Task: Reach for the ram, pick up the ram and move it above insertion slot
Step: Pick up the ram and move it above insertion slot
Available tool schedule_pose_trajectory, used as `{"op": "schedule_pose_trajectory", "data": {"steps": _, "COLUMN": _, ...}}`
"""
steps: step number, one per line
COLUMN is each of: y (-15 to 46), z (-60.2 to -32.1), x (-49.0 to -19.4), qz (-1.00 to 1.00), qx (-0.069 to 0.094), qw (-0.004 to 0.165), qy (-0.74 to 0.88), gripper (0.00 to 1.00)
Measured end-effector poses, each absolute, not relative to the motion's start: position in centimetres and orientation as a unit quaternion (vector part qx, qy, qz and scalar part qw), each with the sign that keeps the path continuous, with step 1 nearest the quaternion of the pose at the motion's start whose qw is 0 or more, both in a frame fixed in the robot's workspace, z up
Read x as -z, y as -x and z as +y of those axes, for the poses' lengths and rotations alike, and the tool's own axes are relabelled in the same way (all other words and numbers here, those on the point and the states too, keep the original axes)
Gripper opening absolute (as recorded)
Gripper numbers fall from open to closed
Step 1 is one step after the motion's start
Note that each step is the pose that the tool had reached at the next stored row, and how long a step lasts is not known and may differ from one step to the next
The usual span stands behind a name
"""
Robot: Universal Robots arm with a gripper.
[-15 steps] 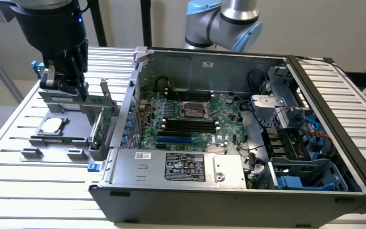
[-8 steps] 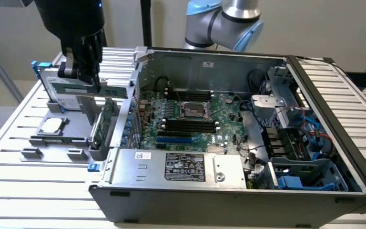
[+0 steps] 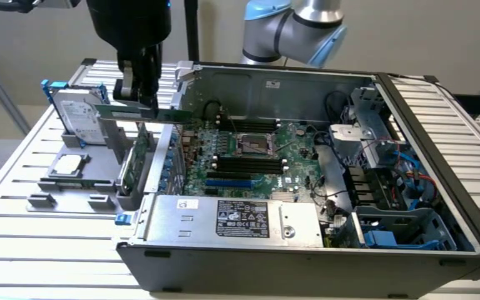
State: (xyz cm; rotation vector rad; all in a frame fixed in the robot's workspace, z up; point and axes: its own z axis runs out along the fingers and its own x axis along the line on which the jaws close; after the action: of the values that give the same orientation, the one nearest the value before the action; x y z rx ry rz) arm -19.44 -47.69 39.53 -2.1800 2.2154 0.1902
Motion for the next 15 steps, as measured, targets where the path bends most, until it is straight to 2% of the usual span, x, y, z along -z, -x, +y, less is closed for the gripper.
{"op": "schedule_pose_trajectory", "data": {"steps": 15, "y": 12.8, "z": -47.0, "x": -39.4, "qz": 0.711, "qx": -0.062, "qw": 0.015, "qy": 0.7, "gripper": 0.13}}
